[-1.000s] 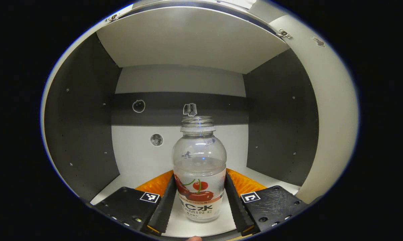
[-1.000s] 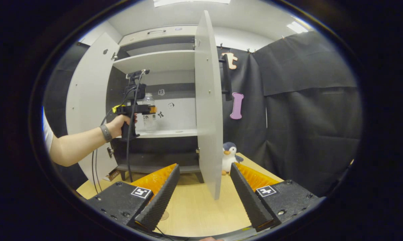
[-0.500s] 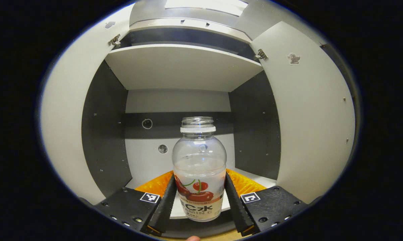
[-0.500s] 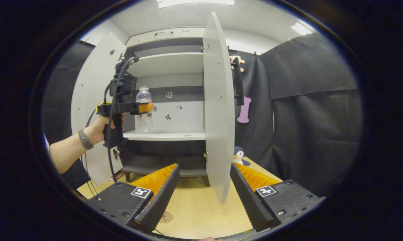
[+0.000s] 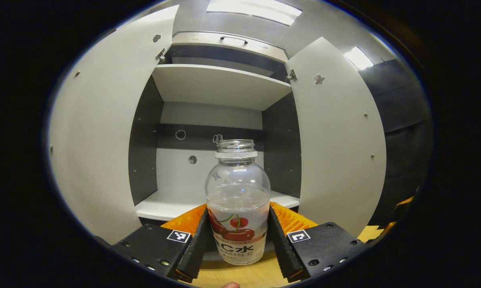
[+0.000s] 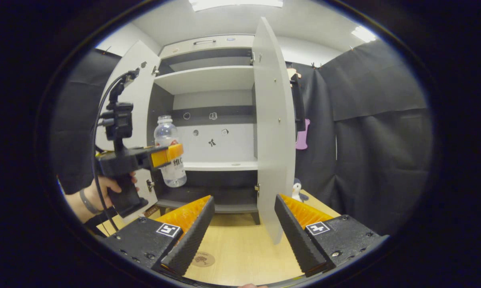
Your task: Grasp the bottle in the cabinet with the left hand and place it on the coaster, then close the right door with the right hand and the left door with the left hand.
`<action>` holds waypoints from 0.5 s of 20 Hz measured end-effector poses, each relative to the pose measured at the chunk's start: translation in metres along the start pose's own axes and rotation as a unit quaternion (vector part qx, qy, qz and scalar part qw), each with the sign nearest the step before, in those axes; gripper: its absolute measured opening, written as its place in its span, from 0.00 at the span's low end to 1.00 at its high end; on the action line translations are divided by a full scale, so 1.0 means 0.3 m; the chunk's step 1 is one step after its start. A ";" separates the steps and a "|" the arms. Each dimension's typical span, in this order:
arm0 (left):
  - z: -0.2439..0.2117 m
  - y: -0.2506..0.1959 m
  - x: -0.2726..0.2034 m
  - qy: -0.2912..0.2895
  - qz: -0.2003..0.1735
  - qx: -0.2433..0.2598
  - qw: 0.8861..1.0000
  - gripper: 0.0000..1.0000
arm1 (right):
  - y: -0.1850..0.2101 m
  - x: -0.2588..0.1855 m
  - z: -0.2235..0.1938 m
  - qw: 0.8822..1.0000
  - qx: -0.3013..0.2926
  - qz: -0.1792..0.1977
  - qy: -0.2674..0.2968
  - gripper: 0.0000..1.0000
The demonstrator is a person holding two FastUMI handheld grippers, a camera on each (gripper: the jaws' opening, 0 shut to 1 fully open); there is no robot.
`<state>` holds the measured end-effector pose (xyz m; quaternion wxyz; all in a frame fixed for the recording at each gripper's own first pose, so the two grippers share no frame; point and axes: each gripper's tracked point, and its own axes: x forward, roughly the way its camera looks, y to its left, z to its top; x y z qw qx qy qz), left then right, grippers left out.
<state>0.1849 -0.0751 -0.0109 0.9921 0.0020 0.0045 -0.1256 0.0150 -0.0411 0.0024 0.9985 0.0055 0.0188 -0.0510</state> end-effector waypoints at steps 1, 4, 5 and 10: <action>-0.057 -0.007 -0.032 0.008 0.003 -0.002 1.000 0.72 | 0.004 -0.004 0.003 1.000 -0.001 0.000 -0.002 0.99; -0.240 -0.049 -0.124 0.033 -0.001 -0.001 0.999 0.72 | 0.026 -0.008 0.003 1.000 0.000 0.007 0.001 0.99; -0.309 -0.077 -0.153 0.046 -0.011 -0.005 0.999 0.72 | 0.032 -0.008 -0.001 1.000 0.000 0.009 0.003 0.99; -0.581 -0.135 -0.233 0.082 0.007 -0.018 0.996 0.73 | 0.065 -0.018 -0.017 1.000 -0.004 0.018 0.012 0.99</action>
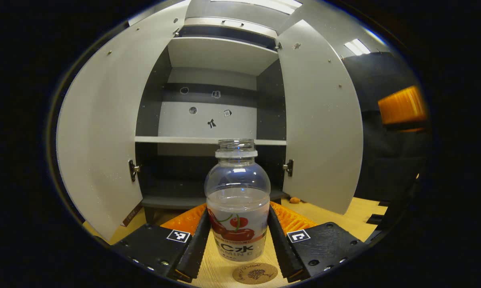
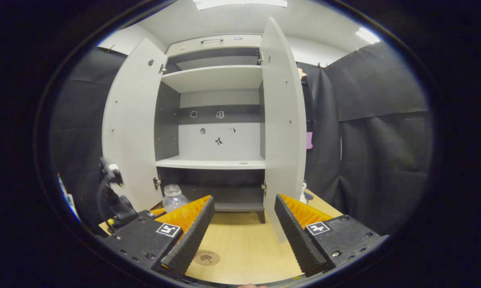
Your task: Grasp the bottle in the cabinet with the left hand and place it on the coaster, then close the right door with the right hand and the left door with the left hand.
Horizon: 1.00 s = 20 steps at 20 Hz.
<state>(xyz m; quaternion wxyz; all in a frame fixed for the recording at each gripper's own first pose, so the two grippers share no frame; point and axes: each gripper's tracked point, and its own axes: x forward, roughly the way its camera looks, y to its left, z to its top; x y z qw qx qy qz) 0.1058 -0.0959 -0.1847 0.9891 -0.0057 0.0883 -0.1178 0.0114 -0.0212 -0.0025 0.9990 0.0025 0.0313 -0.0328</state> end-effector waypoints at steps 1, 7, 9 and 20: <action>-0.054 -0.011 0.001 0.008 0.004 -0.011 1.000 0.72 | 0.003 0.000 -0.005 1.000 -0.002 0.001 0.001 0.99; -0.213 -0.061 -0.011 0.021 0.011 -0.025 0.999 0.73 | -0.007 -0.005 -0.027 1.000 -0.012 -0.003 0.022 0.99; -0.234 -0.077 -0.022 0.018 0.001 -0.021 1.000 0.73 | -0.009 -0.001 -0.030 1.000 -0.012 -0.005 0.026 0.99; -0.275 -0.093 -0.059 0.007 -0.003 -0.011 1.000 0.74 | 0.000 0.027 -0.044 0.999 -0.010 -0.004 0.037 0.99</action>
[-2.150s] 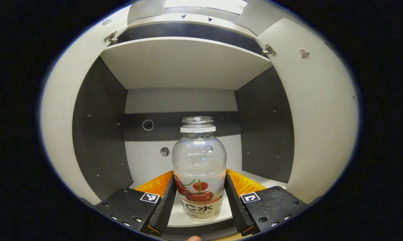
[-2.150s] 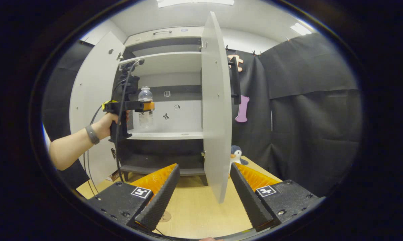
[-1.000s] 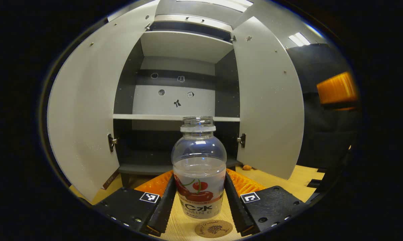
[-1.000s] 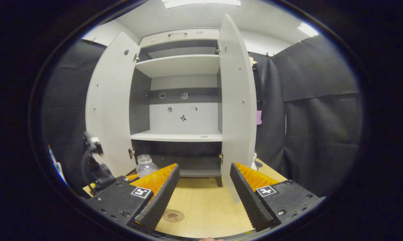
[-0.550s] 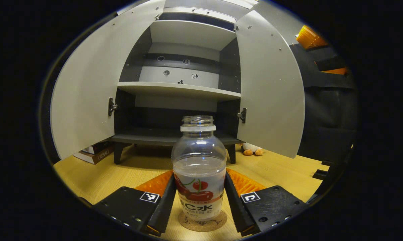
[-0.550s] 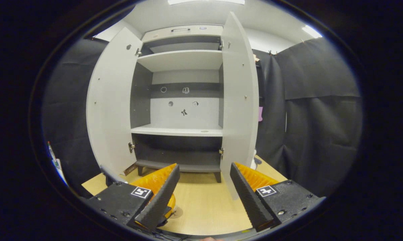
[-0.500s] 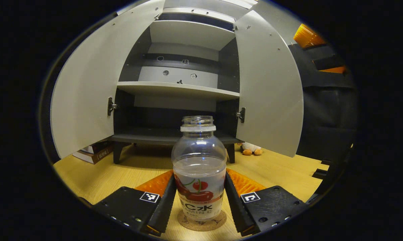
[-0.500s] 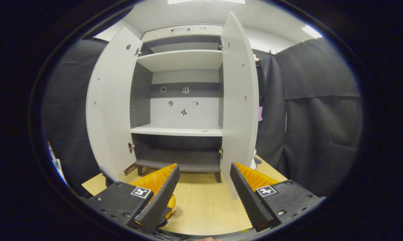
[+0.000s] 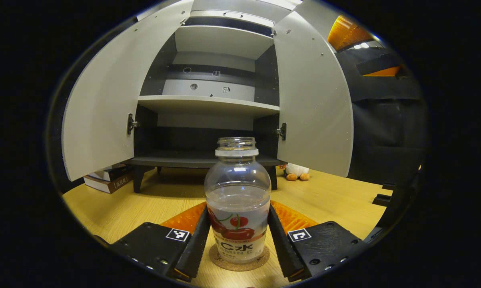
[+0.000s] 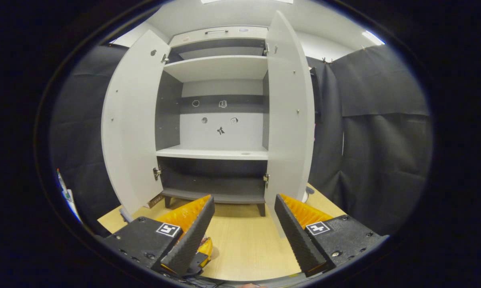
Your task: Grasp the bottle in the cabinet with the left hand and place it on the coaster, then close the right door with the right hand and the left door with the left hand.
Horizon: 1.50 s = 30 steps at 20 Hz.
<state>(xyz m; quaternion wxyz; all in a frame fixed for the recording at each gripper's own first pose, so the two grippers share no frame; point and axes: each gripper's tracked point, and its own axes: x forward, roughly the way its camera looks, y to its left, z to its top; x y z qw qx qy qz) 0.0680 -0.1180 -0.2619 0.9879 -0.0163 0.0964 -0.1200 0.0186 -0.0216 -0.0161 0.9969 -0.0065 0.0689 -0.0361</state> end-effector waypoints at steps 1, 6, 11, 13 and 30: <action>-0.001 -0.002 -0.002 -0.001 -0.001 0.001 1.000 0.75 | -0.002 -0.001 -0.001 1.000 -0.001 -0.001 0.001 0.99; -0.024 -0.022 -0.005 0.018 -0.017 -0.002 1.000 0.78 | -0.015 -0.012 -0.007 1.000 -0.001 -0.007 0.001 0.99; -0.020 0.008 -0.011 0.029 -0.010 -0.009 0.999 0.96 | -0.042 -0.031 -0.033 1.000 0.001 -0.017 0.008 0.99; -0.015 0.013 -0.022 0.031 -0.008 -0.012 0.999 0.95 | -0.051 -0.037 -0.037 1.000 0.006 -0.019 0.009 0.99; 0.427 0.035 -0.184 -0.045 0.011 -0.024 0.999 0.95 | -0.105 -0.033 0.010 0.999 0.033 -0.018 -0.027 0.99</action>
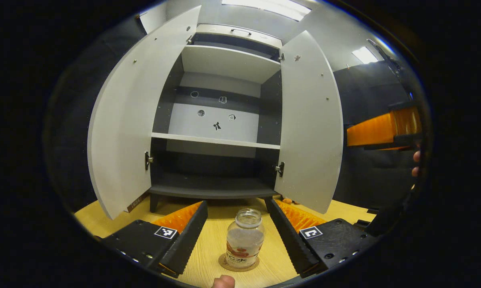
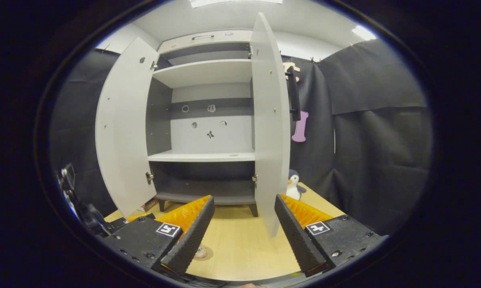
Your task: Grasp the bottle in the cabinet with the left hand and place it on the coaster, then close the right door with the right hand and the left door with the left hand.
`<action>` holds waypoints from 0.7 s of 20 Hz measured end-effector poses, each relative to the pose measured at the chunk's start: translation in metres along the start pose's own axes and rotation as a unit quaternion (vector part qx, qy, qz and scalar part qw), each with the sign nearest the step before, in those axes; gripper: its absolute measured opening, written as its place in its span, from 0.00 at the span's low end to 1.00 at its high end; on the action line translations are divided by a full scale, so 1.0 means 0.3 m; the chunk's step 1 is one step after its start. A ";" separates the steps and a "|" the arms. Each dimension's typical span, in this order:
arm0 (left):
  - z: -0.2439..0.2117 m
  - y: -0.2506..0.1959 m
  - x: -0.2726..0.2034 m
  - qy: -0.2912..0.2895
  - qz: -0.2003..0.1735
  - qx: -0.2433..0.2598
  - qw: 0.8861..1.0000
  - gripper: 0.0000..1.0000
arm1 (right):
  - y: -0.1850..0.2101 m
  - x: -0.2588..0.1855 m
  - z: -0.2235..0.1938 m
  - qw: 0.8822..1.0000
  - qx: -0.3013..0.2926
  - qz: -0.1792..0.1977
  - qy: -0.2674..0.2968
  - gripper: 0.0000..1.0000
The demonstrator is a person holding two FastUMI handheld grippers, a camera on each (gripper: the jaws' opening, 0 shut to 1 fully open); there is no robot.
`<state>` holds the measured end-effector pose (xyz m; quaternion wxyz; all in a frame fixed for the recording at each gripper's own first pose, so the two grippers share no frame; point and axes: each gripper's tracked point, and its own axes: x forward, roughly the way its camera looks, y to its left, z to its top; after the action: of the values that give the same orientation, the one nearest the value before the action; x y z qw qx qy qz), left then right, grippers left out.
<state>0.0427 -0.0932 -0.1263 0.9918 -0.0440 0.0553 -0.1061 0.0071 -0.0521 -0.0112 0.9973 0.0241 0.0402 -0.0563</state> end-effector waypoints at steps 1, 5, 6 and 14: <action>0.048 0.014 -0.008 -0.007 0.004 -0.002 1.000 0.95 | -0.006 0.003 0.016 1.000 0.004 0.000 -0.007 0.99; 0.189 0.118 -0.057 -0.015 0.047 0.017 0.999 0.95 | -0.065 0.004 0.110 0.999 -0.008 -0.002 -0.039 0.95; 0.216 0.141 -0.071 -0.019 0.058 0.023 0.998 0.95 | -0.090 0.005 0.146 0.999 -0.012 -0.002 -0.049 0.95; 0.294 0.252 -0.134 -0.019 0.111 0.049 0.992 0.95 | -0.387 0.085 0.554 0.990 -0.029 -0.051 -0.131 0.99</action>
<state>0.0298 -0.0042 -0.0424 0.9993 0.0087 0.0354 0.0029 0.0320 -0.1790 0.1471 0.9901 -0.0147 -0.0879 -0.1089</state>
